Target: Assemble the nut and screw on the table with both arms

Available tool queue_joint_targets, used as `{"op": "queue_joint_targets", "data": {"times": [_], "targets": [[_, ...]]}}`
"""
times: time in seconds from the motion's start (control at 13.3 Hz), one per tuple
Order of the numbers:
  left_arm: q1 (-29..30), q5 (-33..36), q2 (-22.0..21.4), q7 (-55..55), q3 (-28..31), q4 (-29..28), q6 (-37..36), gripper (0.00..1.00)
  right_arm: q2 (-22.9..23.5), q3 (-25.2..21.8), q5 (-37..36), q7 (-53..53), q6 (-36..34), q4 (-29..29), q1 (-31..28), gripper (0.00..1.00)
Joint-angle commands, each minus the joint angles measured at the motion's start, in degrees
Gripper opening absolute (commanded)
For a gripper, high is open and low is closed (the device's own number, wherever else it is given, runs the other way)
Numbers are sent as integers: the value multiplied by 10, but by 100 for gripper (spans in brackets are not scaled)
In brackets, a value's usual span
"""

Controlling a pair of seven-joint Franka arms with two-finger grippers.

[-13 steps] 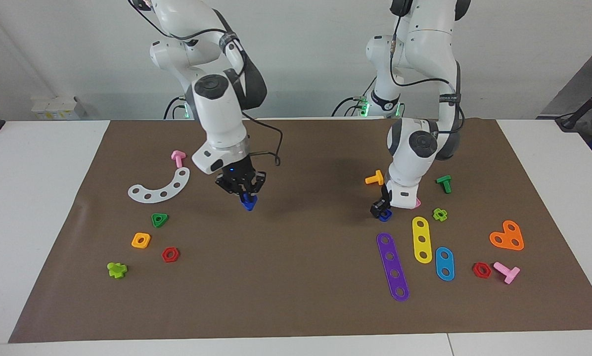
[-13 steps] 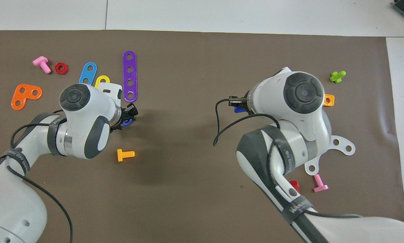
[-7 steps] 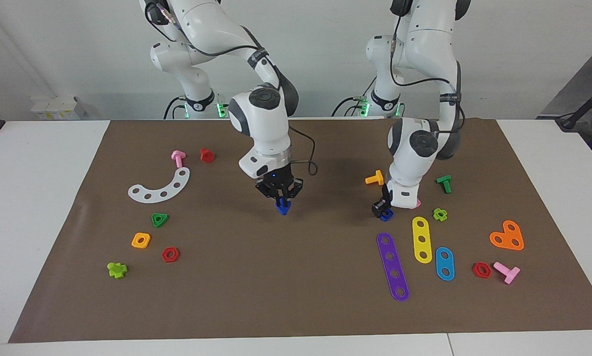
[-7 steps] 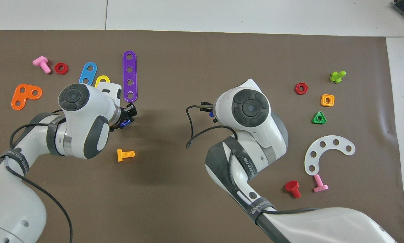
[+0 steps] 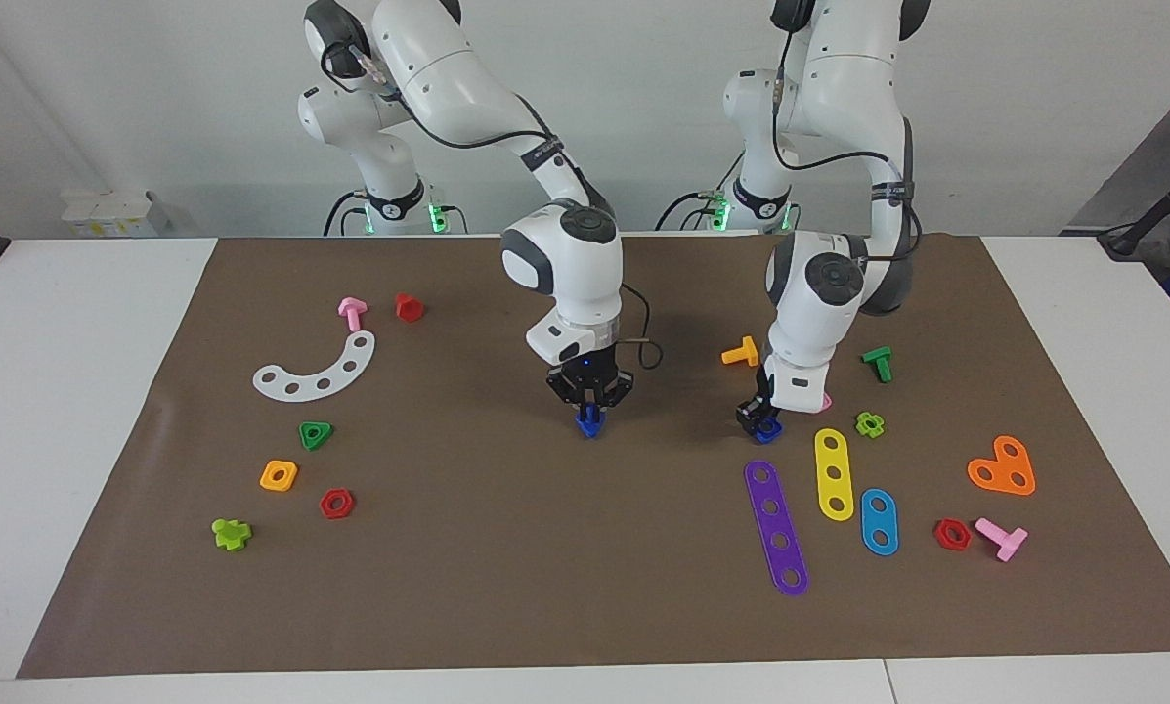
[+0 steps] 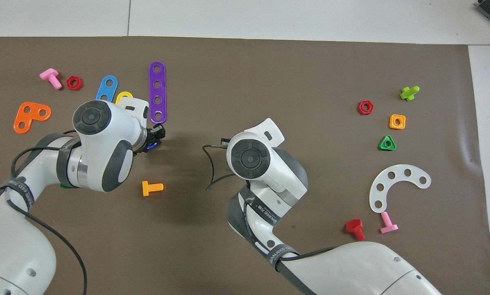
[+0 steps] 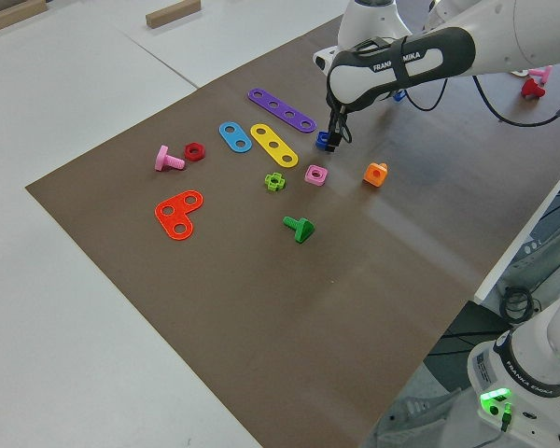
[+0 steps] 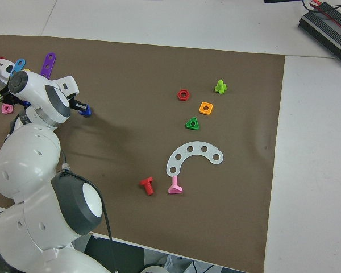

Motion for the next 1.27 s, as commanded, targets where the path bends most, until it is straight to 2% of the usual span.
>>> {"op": "queue_joint_targets", "data": {"times": [0.0, 0.22, 0.45, 0.75, 1.05, 1.2], "targets": [[-11, 18, 15, 1, 7, 39, -13, 23, 11, 1, -14, 24, 10, 7, 0, 99], [-13, 23, 33, 6, 6, 92, -49, 23, -7, 1, -14, 21, -5, 7, -5, 100], [-44, 33, 38, 6, 7, 116, -65, 23, -87, 2, -11, 0, -70, -2, -55, 100], [-92, 53, 48, 16, 5, 149, -76, 23, -171, 2, 4, -160, -169, -4, -142, 100], [-132, 52, 83, 17, 0, 212, -103, 23, -241, 1, 87, -299, -236, -2, -241, 100], [-133, 51, 91, 18, -19, 221, -104, 24, -276, 0, 112, -321, -282, 0, -274, 100]]}}
